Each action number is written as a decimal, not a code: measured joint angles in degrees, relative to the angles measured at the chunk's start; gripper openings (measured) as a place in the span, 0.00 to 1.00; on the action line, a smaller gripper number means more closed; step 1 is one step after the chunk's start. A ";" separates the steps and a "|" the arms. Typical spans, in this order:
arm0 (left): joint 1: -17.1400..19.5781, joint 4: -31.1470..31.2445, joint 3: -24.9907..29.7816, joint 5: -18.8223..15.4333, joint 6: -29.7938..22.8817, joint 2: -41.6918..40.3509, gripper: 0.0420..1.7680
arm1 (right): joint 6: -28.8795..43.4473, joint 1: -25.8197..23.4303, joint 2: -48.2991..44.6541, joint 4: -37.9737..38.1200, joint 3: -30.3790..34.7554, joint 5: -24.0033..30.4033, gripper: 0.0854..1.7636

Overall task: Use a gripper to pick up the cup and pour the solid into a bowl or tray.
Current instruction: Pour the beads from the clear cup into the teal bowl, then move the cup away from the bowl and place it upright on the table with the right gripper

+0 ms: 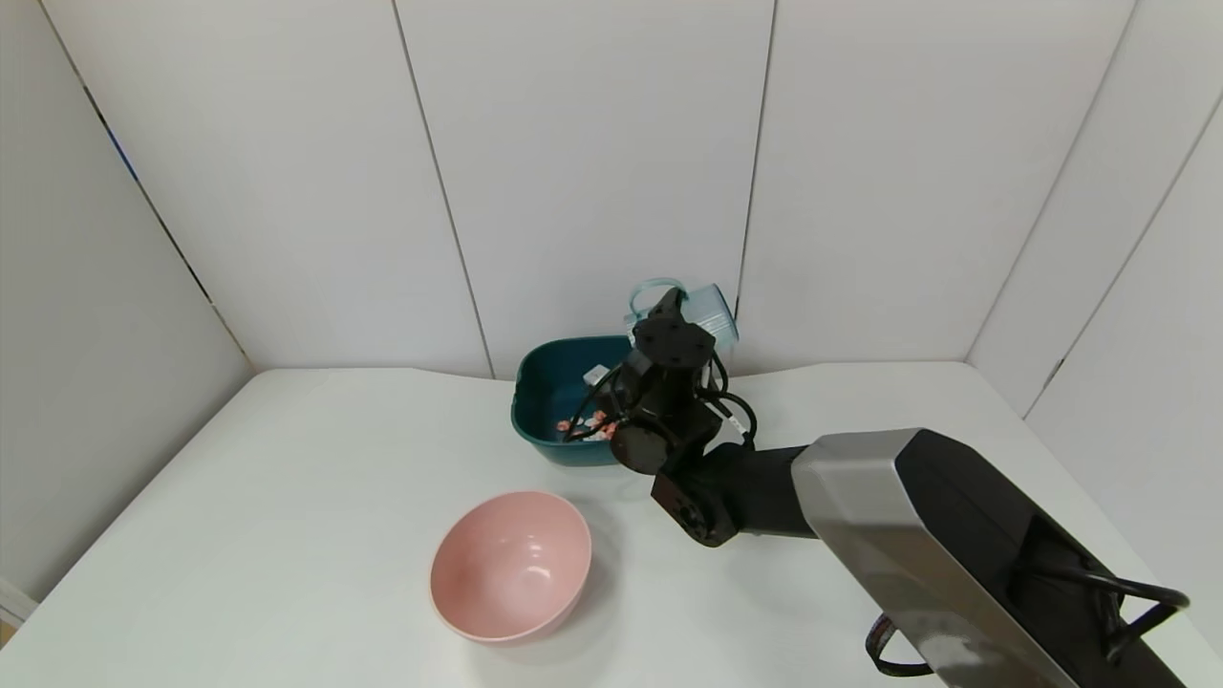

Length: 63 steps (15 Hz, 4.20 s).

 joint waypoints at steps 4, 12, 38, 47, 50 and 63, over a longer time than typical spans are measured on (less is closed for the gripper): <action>0.00 0.00 0.00 0.00 0.00 0.00 0.97 | 9.16 -0.09 -0.29 0.41 0.05 -0.11 0.74; 0.00 -0.02 0.00 0.02 0.02 0.00 0.97 | 42.57 -1.96 -1.51 9.52 0.60 0.13 0.74; 0.00 0.00 0.00 0.02 0.02 0.00 0.97 | 127.50 -8.68 -34.91 29.25 40.07 28.11 0.74; 0.02 0.00 0.00 0.02 0.02 0.00 0.97 | 132.26 -6.01 -40.46 16.85 56.39 26.98 0.74; 0.00 -0.02 0.00 0.00 0.02 0.00 0.97 | 132.72 -6.64 -39.91 5.27 60.75 27.45 0.74; 0.00 0.00 0.00 0.02 0.00 0.00 0.97 | 121.74 -10.39 -21.27 -24.03 70.14 37.63 0.74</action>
